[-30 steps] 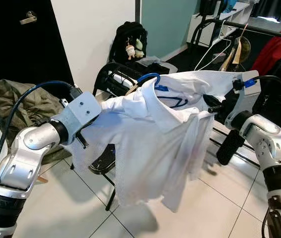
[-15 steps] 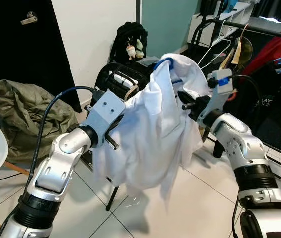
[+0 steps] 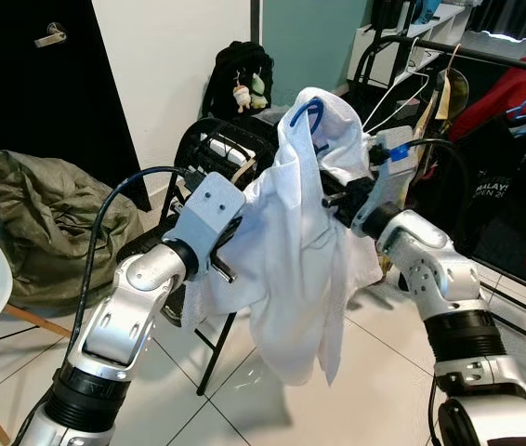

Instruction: Hang hanger

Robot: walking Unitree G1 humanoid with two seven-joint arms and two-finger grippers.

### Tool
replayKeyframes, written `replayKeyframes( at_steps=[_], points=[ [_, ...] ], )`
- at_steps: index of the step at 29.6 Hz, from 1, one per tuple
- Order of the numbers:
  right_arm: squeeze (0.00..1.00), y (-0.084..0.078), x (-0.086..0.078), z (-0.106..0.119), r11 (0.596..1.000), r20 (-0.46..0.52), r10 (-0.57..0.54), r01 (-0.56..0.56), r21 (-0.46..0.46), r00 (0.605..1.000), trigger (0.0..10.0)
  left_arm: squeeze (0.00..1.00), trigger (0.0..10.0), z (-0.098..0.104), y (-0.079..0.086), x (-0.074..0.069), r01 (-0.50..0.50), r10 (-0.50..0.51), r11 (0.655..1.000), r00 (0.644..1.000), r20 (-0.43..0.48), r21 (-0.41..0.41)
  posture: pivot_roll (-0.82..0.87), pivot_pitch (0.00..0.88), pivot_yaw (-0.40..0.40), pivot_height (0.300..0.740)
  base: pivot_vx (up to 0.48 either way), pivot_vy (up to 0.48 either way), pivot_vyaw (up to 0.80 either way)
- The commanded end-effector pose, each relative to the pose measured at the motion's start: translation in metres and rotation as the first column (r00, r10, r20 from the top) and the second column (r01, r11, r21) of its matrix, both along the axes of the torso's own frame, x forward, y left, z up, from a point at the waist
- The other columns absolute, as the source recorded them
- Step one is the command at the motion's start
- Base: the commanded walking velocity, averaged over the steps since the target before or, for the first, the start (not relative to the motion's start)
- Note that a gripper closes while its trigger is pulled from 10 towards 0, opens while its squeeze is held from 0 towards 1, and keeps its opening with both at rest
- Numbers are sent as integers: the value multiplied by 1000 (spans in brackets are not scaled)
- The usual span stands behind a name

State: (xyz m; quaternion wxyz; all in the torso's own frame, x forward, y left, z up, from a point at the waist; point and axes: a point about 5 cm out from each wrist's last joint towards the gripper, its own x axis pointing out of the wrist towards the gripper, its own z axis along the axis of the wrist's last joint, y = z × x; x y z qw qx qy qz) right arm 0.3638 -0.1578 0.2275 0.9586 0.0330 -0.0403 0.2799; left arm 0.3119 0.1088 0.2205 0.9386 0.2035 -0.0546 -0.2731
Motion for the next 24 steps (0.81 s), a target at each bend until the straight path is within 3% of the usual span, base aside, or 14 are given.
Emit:
replayKeyframes(
  at_steps=[1,2,5,7,8,9,10,14,18,24],
  points=[
    [0,-7,-1,1,999,-2,-12,11,-31,1000,10000,0,8392,8,2,-1,44,-46,999,998,45,30,-36,64,-6,740,0,0,0],
    [0,-7,-1,1,999,-2,-12,11,-31,1000,10000,0,8392,8,2,-1,44,-46,999,998,45,30,-36,64,-6,740,0,0,0],
    [0,-40,-1,2,984,-5,-124,122,-131,992,10000,0,8745,12,22,3,46,-53,995,996,70,90,-50,57,-2,740,0,0,0],
    [0,-46,-3,3,980,3,-132,131,-149,991,10000,0,8706,15,28,4,41,-49,994,996,80,101,-50,57,-2,740,0,0,0],
    [569,-50,-5,5,978,16,-131,132,-162,991,10000,0,8627,17,32,5,31,-41,994,995,91,104,-52,56,-1,740,0,0,0],
    [820,-51,-7,6,978,26,-120,122,-167,992,10000,0,8627,19,34,6,24,-34,995,994,99,101,-52,56,-1,740,0,0,0],
    [1000,-51,-11,11,986,35,-88,92,-140,996,10000,0,8510,23,36,8,20,-30,996,994,110,87,-54,51,1,740,0,0,0],
    [1000,-46,-26,18,992,70,40,-31,-122,997,10000,0,8392,31,36,9,24,-27,999,992,126,30,-55,51,2,740,0,0,0],
    [1000,-42,-49,20,966,83,207,-191,-172,975,10000,0,8000,34,36,11,20,-18,1000,991,132,-16,-65,57,3,740,0,0,0],
    [1000,-43,-63,10,937,39,238,-219,-271,971,10000,0,7765,35,39,14,11,-3,998,992,129,-63,-74,61,7,740,0,0,0]
  ],
)
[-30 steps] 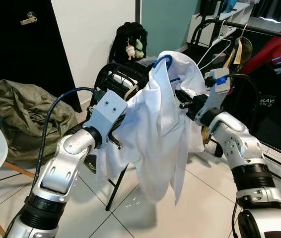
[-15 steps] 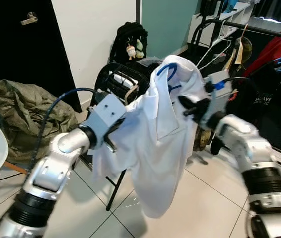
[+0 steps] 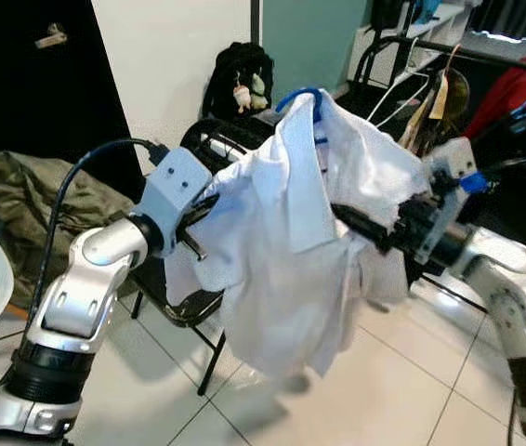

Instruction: Hang hanger

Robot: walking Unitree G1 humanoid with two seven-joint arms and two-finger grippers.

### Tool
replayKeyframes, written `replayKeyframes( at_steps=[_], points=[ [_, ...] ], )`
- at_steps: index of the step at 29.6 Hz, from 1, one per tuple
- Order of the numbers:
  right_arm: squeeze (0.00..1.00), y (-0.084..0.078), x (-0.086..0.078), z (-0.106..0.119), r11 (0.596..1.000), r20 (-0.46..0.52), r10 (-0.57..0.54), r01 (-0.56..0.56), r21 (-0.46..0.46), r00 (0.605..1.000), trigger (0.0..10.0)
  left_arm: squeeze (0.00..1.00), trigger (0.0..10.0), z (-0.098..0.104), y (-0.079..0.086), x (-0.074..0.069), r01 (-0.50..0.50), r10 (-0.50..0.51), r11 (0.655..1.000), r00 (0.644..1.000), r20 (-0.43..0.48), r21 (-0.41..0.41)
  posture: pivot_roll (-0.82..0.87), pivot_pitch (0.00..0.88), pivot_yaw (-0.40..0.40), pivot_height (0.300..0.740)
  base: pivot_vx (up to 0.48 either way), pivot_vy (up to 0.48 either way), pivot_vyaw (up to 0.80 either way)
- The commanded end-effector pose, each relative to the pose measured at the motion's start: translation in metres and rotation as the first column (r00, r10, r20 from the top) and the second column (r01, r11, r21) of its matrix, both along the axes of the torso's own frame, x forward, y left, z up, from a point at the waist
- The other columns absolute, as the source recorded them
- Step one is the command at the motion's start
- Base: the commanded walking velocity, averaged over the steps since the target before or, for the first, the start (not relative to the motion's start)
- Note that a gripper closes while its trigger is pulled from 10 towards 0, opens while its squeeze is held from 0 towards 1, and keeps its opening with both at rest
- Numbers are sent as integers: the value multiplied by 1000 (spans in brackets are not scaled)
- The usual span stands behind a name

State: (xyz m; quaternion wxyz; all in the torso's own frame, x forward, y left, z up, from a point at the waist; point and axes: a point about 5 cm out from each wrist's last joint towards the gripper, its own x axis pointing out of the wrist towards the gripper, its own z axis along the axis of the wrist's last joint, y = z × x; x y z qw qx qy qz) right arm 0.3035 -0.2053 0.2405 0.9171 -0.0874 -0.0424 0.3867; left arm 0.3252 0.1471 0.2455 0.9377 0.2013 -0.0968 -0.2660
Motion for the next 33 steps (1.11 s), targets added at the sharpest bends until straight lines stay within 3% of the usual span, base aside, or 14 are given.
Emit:
replayKeyframes(
  at_steps=[1,3,4,9,13,16,18,20,21,23,28,31,32,33],
  points=[
    [412,6,-4,-9,998,-26,0,-1,-67,1000,10000,0,7843,11,0,1,10,-8,999,999,46,-43,-77,61,9,740,0,0,0],
    [412,7,-5,-13,996,-38,-6,3,-88,999,10000,0,7843,11,-1,1,14,-12,999,999,45,-47,-77,61,9,740,0,0,0],
    [0,10,-8,-18,997,-52,-2,-3,-82,999,10000,0,7804,12,-2,2,25,-22,998,999,43,-61,-78,62,13,740,0,0,0],
    [0,14,-9,-19,999,-54,-3,1,-38,999,10000,0,7882,14,-4,2,37,-34,997,998,44,-72,-78,65,17,740,0,0,0],
    [0,8,0,-13,995,-45,-97,98,10,994,10000,0,8157,14,-8,2,66,-63,995,997,46,-70,-80,64,14,740,0,0,0],
    [0,7,1,-10,994,-41,-103,104,42,994,10000,0,8157,14,-8,2,71,-68,995,997,45,-67,-79,63,11,740,0,0,0],
    [0,5,-2,-1,990,-28,-74,77,115,997,10000,0,8196,13,-7,1,76,-73,995,996,42,-60,-78,65,9,740,0,0,0],
    [0,0,-21,9,979,-3,55,-53,196,998,10000,0,8314,13,0,2,60,-58,997,998,39,-44,-78,66,7,740,0,0,0],
    [0,0,-21,9,979,-3,55,-53,196,998,10000,0,8314,13,0,2,60,-58,997,998,39,-44,-78,66,7,740,0,0,0],
    [0,-8,-37,14,966,19,133,-134,222,991,10000,0,8275,15,9,4,35,-34,999,999,42,-27,-78,66,7,740,0,0,0],
    [0,-15,-41,16,966,22,131,-132,222,991,10000,0,8314,18,14,6,22,-21,1000,999,48,-20,-81,69,7,740,0,0,0],
    [0,-49,-46,10,986,-6,-33,34,164,999,10000,0,8235,34,30,10,-11,12,1000,997,81,-15,-84,73,13,740,0,0,0],
    [0,-49,-46,10,986,-6,-33,34,164,999,10000,0,8235,34,30,10,-11,12,1000,997,81,-15,-84,73,13,740,0,0,0],
    [0,-64,-47,-2,981,-38,-159,163,102,986,10000,0,8275,47,37,10,-5,9,999,994,106,-37,-86,76,16,740,0,0,0]
  ],
)
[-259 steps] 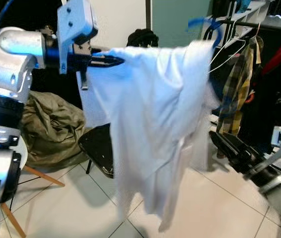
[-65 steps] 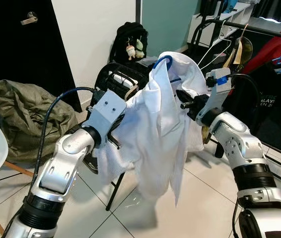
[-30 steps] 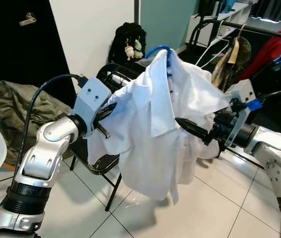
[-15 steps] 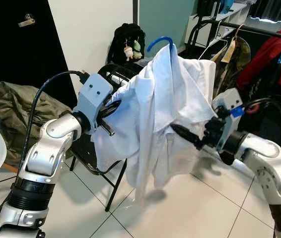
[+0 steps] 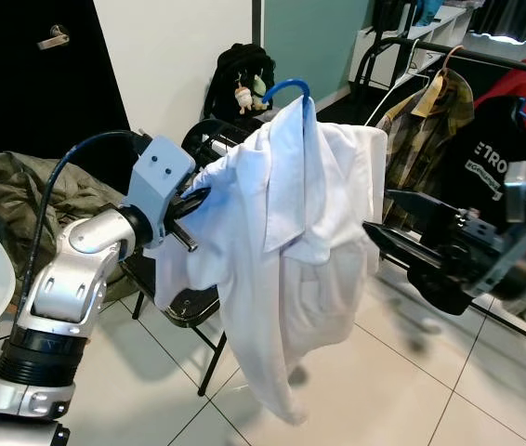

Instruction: Hang hanger

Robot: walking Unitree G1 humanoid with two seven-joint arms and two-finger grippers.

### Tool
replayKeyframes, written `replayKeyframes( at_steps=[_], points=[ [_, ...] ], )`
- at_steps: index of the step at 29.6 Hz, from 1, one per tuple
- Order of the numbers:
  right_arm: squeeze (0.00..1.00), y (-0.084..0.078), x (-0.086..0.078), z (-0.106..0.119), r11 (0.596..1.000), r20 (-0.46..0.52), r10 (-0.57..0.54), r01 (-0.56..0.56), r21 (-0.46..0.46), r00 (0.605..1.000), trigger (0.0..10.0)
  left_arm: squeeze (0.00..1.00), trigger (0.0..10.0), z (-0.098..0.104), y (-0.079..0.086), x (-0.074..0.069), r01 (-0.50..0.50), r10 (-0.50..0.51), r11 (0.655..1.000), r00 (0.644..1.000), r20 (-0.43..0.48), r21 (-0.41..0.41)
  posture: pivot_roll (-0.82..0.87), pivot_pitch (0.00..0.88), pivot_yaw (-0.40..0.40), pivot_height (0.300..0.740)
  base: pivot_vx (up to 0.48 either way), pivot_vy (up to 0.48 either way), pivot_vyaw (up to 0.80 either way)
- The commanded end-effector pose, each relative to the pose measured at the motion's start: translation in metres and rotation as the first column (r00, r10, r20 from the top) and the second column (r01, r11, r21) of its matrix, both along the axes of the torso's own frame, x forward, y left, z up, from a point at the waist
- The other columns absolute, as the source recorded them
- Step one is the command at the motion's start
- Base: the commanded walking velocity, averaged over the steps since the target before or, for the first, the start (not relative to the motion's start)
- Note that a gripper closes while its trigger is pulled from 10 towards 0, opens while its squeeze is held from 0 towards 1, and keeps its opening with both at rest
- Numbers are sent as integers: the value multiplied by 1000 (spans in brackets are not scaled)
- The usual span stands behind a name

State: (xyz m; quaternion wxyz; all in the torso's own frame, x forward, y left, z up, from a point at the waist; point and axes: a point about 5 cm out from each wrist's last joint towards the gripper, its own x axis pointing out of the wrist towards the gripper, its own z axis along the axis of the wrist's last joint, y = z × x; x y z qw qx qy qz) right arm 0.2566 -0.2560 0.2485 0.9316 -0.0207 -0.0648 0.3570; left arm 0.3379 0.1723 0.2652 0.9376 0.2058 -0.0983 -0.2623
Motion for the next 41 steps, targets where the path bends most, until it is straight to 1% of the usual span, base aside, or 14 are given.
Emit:
replayKeyframes(
  at_steps=[1,4,6,7,11,13,16,19,21,23,26,34,35,41],
  points=[
    [0,-13,0,-10,994,-30,-104,103,-41,994,10000,0,8275,27,12,-3,3,1,999,995,100,-43,-86,76,16,740,0,0,0],
    [0,-21,-2,-24,978,-56,-187,181,-106,981,10000,0,8392,44,15,-5,50,-38,995,991,128,-90,-81,78,18,740,0,0,0],
    [0,-21,-2,-24,978,-56,-187,181,-106,981,10000,0,8392,44,15,-5,50,-38,995,991,128,-90,-81,78,18,740,0,0,0],
    [0,-22,-3,-27,972,-57,-207,199,-126,977,10000,0,8392,48,16,-6,69,-54,992,989,136,-107,-81,77,19,740,0,0,0],
    [0,-30,0,-30,957,-50,-269,261,-122,962,10000,0,8510,59,19,-9,111,-89,983,984,152,-144,-80,78,20,740,0,0,0],
    [0,-34,5,-27,946,-20,-311,307,-107,950,10000,0,8627,66,18,-12,163,-139,974,978,155,-159,-76,77,21,740,0,0,0],
    [0,-34,9,-24,942,-2,-323,321,-95,947,10000,0,8627,67,16,-12,181,-156,970,975,155,-160,-75,76,20,740,0,0,0],
    [0,-29,15,-18,951,22,-306,307,-45,952,10000,0,8588,68,14,-14,202,-177,966,972,156,-161,-74,74,19,740,0,0,0],
    [0,-18,18,-14,970,24,-243,243,2,970,10000,0,8549,69,11,-14,215,-189,962,969,157,-167,-72,72,18,740,0,0,0],
    [0,-18,18,-14,970,24,-243,243,2,970,10000,0,8549,69,11,-14,215,-189,962,969,157,-167,-72,72,18,740,0,0,0],
    [0,0,22,-15,986,24,-167,167,12,986,10000,0,8471,69,5,-16,242,-216,955,964,157,-170,-67,69,18,740,0,0,0],
    [0,7,31,-16,986,31,-168,168,13,985,10000,0,8431,74,-4,-22,293,-263,938,950,169,-186,-65,67,16,740,0,0,0],
    [0,10,36,-16,984,35,-177,177,17,984,10000,0,8431,79,-10,-27,330,-296,923,938,182,-199,-65,68,15,740,0,0,0],
    [0,13,47,-13,974,48,-223,221,40,974,10000,0,8471,82,-18,-32,368,-332,906,924,190,-206,-61,70,13,740,0,0,0]
  ],
)
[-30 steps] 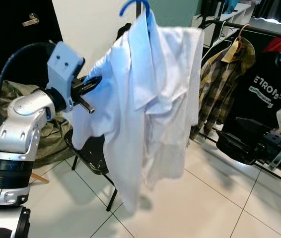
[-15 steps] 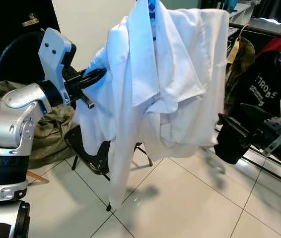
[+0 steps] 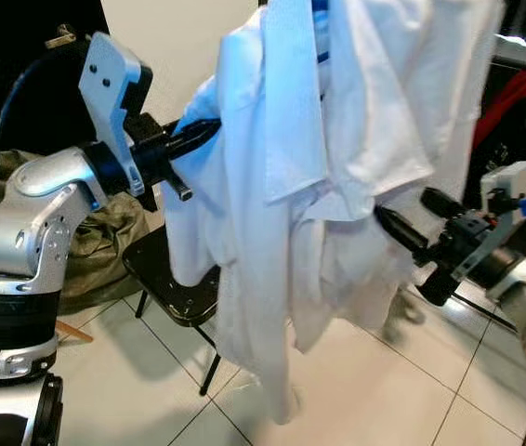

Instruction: Hang hanger

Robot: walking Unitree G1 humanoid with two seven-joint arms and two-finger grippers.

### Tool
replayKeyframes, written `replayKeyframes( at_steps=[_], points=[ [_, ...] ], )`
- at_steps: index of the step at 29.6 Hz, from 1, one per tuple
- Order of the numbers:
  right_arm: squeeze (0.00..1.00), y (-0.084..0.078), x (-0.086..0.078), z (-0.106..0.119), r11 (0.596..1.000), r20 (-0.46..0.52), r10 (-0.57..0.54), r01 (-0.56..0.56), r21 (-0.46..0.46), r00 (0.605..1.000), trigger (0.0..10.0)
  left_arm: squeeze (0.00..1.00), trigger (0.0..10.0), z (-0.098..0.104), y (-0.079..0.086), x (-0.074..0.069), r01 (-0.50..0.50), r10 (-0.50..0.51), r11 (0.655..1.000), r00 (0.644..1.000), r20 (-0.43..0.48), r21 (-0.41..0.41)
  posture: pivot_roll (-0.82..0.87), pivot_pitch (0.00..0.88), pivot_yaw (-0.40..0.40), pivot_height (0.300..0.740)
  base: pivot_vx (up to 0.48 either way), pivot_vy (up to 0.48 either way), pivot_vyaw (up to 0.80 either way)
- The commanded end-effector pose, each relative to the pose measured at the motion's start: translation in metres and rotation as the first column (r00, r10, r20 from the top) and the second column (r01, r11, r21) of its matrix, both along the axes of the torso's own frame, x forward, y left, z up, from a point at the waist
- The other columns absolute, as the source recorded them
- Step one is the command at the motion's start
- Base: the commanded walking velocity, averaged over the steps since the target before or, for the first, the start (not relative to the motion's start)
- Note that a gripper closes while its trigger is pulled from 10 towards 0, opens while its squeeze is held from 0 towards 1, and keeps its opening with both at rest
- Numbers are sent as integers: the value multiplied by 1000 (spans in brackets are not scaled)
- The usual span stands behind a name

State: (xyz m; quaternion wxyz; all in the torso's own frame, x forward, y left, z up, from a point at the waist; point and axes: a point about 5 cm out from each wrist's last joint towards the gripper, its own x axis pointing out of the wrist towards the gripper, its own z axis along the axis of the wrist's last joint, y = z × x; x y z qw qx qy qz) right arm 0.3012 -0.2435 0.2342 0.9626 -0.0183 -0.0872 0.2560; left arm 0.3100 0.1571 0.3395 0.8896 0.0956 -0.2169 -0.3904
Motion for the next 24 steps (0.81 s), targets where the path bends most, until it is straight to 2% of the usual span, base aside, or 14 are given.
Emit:
replayKeyframes(
  at_steps=[1,3,4,5,13,20,21,22,24],
  points=[
    [0,2,4,1,1000,14,-17,17,4,1000,10000,0,8431,9,-4,-6,30,-30,999,999,30,-23,-60,70,13,740,0,0,0],
    [0,3,5,2,1000,15,-17,16,7,1000,10000,0,8431,10,-5,-7,35,-34,999,999,31,-25,-60,70,13,740,0,0,0],
    [0,4,7,2,1000,20,-18,18,12,1000,3529,0,8353,11,-6,-8,42,-41,999,999,32,-29,-55,70,11,740,0,0,0],
    [0,4,8,3,1000,24,-22,21,18,999,0,0,8392,11,-6,-9,45,-44,999,999,32,-31,-55,70,11,740,0,0,0],
    [0,7,8,9,999,53,-9,7,41,999,0,0,8431,5,-4,-6,20,-20,1000,1000,14,-3,-59,72,15,740,0,0,0],
    [0,4,0,14,999,61,10,-12,34,998,0,0,8392,-4,10,4,-76,76,996,997,-1,52,-63,74,16,740,0,0,0],
    [0,3,-3,12,1000,46,29,-30,10,999,0,0,8353,-5,19,7,-126,125,989,992,9,83,-67,74,17,740,0,0,0],
    [0,4,-6,9,999,32,47,-47,-13,998,2353,0,8235,-4,24,9,-153,153,984,988,14,87,-67,74,17,740,0,0,0],
    [0,5,-8,8,998,23,60,-59,-29,998,2353,0,8235,-4,28,11,-171,170,981,985,17,89,-67,74,17,740,0,0,0]
  ],
)
